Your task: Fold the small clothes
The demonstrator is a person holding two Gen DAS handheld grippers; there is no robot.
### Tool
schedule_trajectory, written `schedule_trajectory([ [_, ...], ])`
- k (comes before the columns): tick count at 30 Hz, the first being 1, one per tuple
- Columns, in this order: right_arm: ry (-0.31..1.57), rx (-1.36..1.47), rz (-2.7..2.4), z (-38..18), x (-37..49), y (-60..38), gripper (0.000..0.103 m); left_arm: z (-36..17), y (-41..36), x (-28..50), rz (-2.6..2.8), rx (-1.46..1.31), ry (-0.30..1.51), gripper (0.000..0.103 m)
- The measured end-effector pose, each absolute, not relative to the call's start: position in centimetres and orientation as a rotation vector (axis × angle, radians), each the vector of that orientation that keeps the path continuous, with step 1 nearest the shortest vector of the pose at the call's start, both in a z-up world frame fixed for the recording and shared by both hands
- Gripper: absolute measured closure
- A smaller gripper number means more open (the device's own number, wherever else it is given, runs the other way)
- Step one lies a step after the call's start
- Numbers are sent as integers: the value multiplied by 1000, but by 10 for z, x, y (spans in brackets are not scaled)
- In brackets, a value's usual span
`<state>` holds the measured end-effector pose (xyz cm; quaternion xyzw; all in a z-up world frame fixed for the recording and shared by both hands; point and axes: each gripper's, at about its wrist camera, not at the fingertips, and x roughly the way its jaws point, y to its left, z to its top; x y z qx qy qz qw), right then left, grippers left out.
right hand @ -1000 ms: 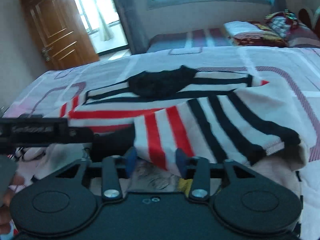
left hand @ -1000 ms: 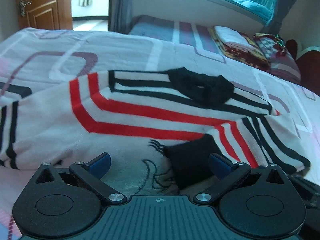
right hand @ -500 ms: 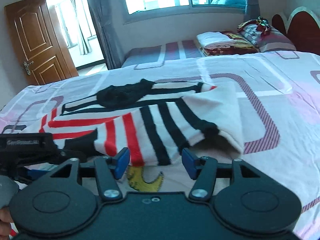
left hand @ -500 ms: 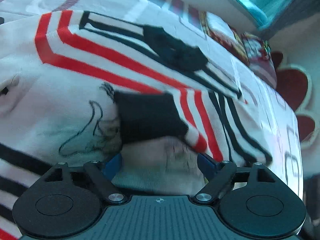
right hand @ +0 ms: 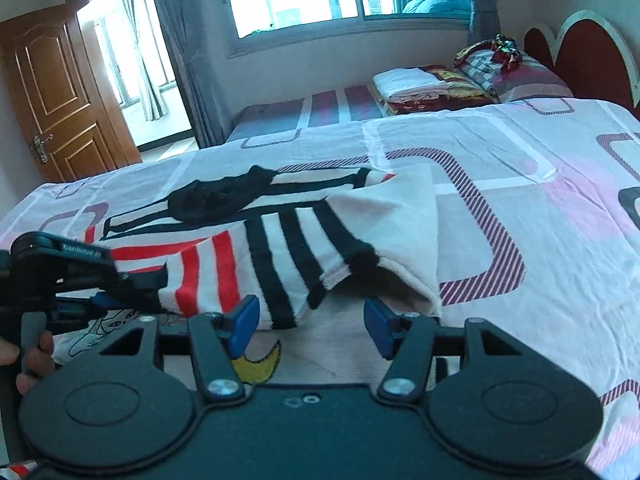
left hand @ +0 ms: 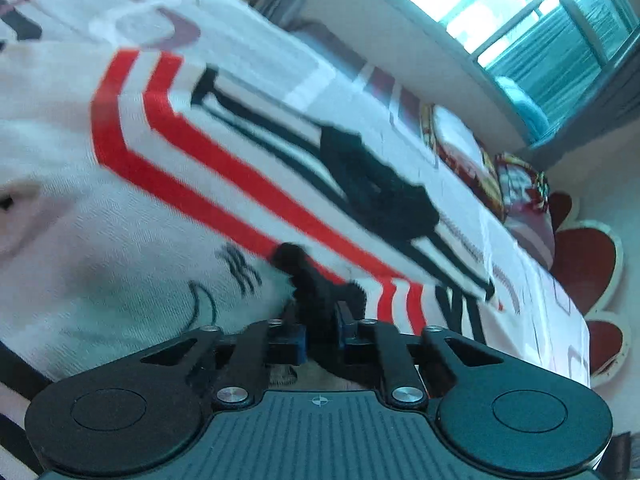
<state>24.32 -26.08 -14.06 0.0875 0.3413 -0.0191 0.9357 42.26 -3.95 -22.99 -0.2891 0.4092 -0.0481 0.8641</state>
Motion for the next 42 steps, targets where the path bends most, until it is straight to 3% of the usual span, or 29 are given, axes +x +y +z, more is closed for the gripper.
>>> schedule_trajectory([
  [10, 703, 66, -192, -150, 249, -280, 43, -176, 9, 400, -114, -568, 658, 93],
  [12, 734, 38, -190, -159, 258, -280, 51, -179, 17, 398, -100, -540, 666, 93],
  [14, 760, 49, -174, -167, 267, -280, 70, -191, 23, 399, -73, -532, 701, 93],
  [20, 793, 79, -190, -179, 273, -290, 74, -224, 25, 415, -9, -465, 818, 92],
  [21, 800, 83, -182, -177, 273, -292, 74, -220, 26, 410, 5, -459, 814, 90],
  [22, 806, 91, -172, -173, 272, -293, 75, -213, 28, 405, 26, -448, 797, 77],
  [23, 796, 95, -162, -169, 270, -294, 73, -205, 29, 400, 47, -424, 770, 53],
  [25, 759, 90, -155, -158, 269, -296, 72, -190, 30, 389, 77, -376, 711, 34],
  [30, 722, 117, -117, -142, 295, -302, 71, -167, 6, 400, -52, -303, 708, 34],
  [37, 756, 98, -66, -162, 353, -294, 72, -210, -22, 440, -34, -232, 817, 34],
  [42, 790, 78, -97, -180, 385, -303, 72, -212, -21, 445, -7, -222, 802, 34],
])
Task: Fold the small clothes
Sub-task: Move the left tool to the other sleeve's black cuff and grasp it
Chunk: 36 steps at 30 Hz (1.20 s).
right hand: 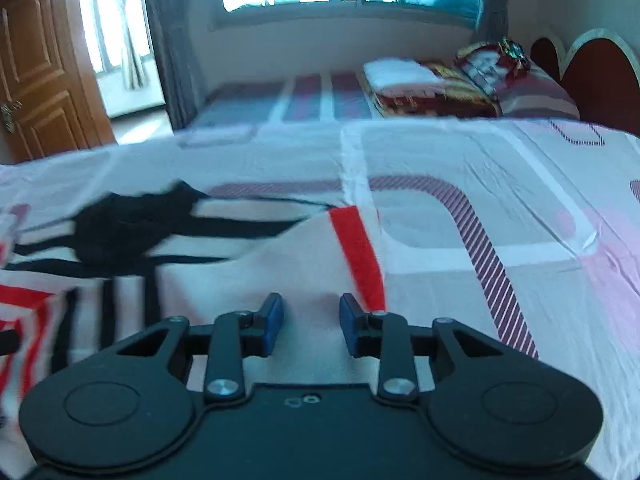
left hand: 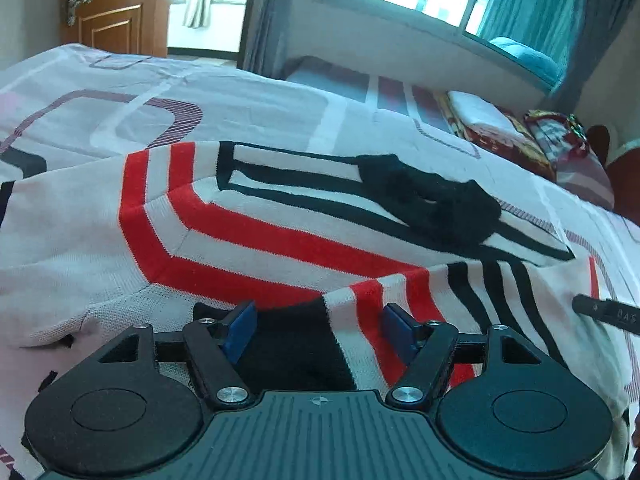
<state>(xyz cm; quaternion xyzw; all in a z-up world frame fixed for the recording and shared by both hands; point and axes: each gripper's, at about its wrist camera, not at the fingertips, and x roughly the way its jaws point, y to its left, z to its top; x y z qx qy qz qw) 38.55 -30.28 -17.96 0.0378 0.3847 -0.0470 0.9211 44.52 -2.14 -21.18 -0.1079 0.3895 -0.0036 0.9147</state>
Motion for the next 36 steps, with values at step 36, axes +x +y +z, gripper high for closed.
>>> schedule_trajectory([
  [36, 793, -30, 450, -156, 261, -17, 61, -234, 322, 297, 496, -716, 735, 41],
])
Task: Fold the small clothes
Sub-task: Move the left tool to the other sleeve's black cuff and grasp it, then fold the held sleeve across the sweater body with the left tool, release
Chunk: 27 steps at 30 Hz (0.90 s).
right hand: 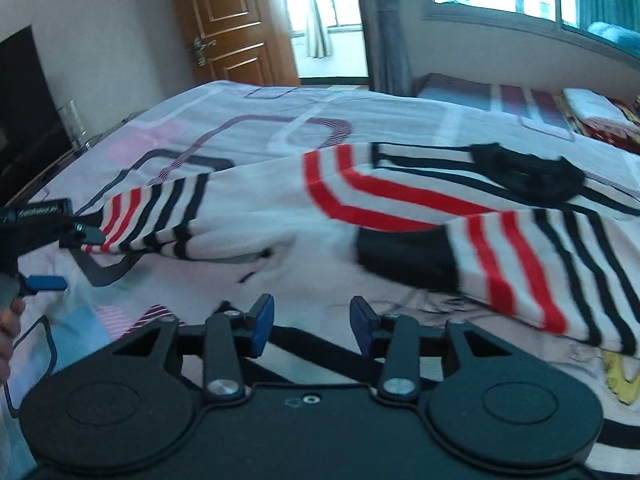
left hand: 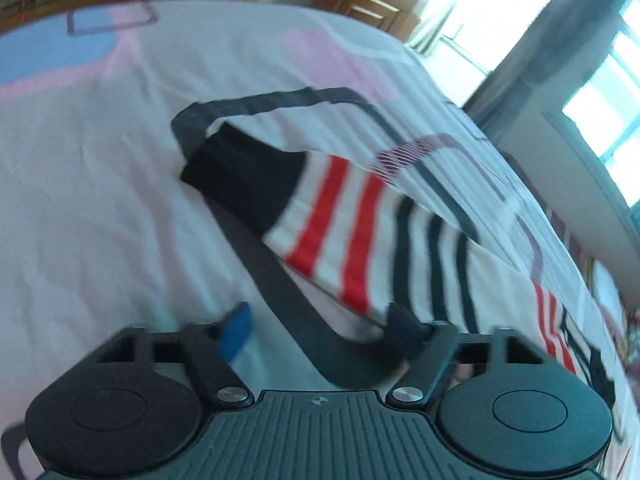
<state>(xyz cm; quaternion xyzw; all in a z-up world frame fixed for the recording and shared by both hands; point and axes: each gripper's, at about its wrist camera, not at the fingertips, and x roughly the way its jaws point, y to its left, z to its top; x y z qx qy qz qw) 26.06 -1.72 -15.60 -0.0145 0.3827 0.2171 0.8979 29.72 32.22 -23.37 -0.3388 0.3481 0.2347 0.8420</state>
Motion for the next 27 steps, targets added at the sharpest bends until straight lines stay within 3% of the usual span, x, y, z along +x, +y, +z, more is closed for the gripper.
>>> schedule_trajectory([
  [7, 799, -53, 448, -165, 268, 11, 60, -244, 352, 317, 469, -773, 627, 45],
  [9, 795, -56, 433, -166, 272, 16, 60, -245, 356, 322, 477, -795, 599, 61],
  [10, 795, -57, 428, -167, 274, 18, 60, -248, 360, 324, 479, -818, 596, 86],
  [11, 793, -57, 422, -167, 276, 20, 60, -252, 364, 325, 477, -859, 601, 97],
  [21, 734, -63, 287, -163, 299, 12, 60, -232, 361, 332, 433, -829, 527, 97],
  [27, 769, -114, 196, -175, 324, 4, 57, -181, 323, 349, 282, -631, 419, 97],
])
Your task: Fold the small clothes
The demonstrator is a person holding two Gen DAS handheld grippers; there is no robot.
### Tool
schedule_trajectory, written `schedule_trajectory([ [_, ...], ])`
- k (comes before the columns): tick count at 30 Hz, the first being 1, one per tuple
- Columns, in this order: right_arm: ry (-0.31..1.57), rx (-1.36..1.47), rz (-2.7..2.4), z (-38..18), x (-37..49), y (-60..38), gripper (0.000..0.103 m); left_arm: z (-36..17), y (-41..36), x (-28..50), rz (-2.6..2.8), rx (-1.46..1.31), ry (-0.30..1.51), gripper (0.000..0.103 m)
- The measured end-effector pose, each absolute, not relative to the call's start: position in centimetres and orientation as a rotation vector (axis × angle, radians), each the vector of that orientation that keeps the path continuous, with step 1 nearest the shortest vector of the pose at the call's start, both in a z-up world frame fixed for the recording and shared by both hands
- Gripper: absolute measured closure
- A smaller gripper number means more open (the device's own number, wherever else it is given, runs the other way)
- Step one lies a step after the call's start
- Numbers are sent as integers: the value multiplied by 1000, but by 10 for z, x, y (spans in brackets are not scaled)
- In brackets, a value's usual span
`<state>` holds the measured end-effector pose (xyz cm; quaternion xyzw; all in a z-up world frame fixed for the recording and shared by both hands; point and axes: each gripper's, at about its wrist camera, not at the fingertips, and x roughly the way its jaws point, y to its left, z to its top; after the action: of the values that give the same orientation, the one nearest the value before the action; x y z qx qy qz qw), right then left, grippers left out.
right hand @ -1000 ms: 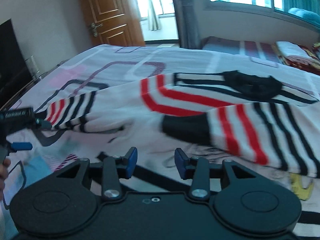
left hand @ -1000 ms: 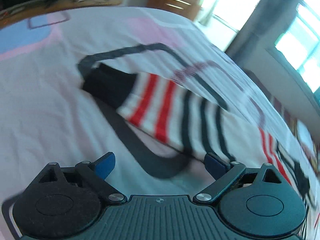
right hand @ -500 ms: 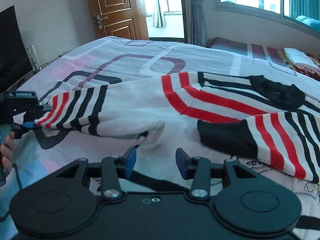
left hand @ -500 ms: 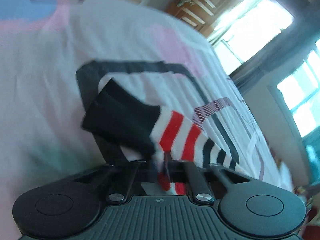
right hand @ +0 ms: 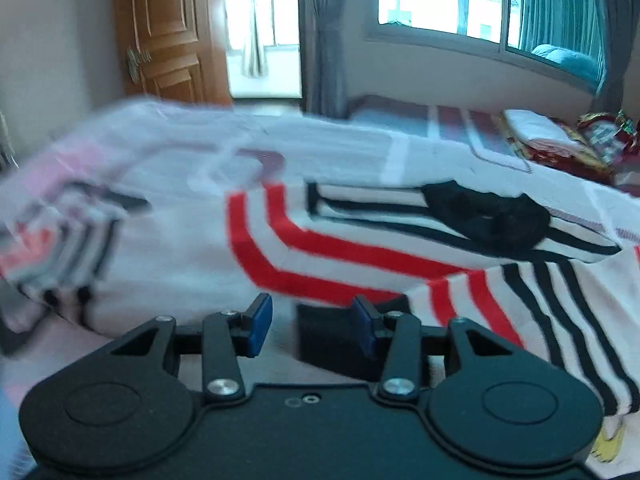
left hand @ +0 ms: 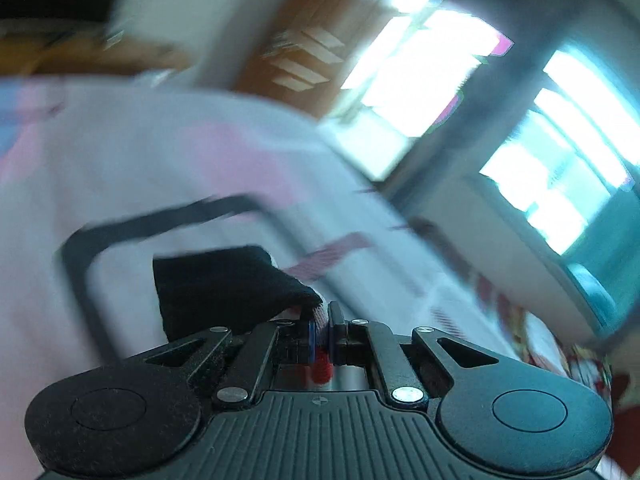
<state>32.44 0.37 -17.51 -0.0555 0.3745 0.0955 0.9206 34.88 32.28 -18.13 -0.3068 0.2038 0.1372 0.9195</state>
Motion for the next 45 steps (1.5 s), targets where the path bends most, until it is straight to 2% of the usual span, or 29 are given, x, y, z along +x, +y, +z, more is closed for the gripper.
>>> schedule_trajectory([
  [1, 835, -113, 207, -186, 330, 2, 56, -172, 310, 355, 237, -583, 405, 97],
  [4, 811, -121, 232, -186, 328, -3, 56, -150, 261, 379, 81, -470, 387, 97],
  [7, 780, 40, 247, -172, 325, -28, 58, -139, 200, 403, -87, -386, 405, 97],
  [11, 721, 83, 174, -150, 315, -70, 56, -151, 110, 424, -278, -305, 497, 97],
  [17, 750, 135, 84, -144, 299, -151, 54, -185, -1, 420, -418, -103, 671, 97],
  [23, 752, 177, 19, -149, 283, -192, 54, -163, -60, 386, -434, 143, 586, 97],
  [31, 744, 177, -16, -146, 270, -221, 52, -175, -107, 386, -514, 256, 681, 95],
  [33, 754, 190, -24, -148, 266, -230, 52, -177, -118, 375, -527, 347, 659, 80],
  [35, 757, 194, -38, -149, 264, -236, 52, -171, -125, 357, -543, 388, 583, 36],
  [36, 756, 204, -38, -148, 261, -241, 52, -165, -127, 349, -543, 399, 543, 31],
  [40, 726, 251, -42, -145, 258, -252, 51, -147, -121, 343, -562, 333, 559, 29],
  [45, 726, 261, -11, -139, 256, -253, 50, -132, -67, 347, -466, 133, 624, 29],
])
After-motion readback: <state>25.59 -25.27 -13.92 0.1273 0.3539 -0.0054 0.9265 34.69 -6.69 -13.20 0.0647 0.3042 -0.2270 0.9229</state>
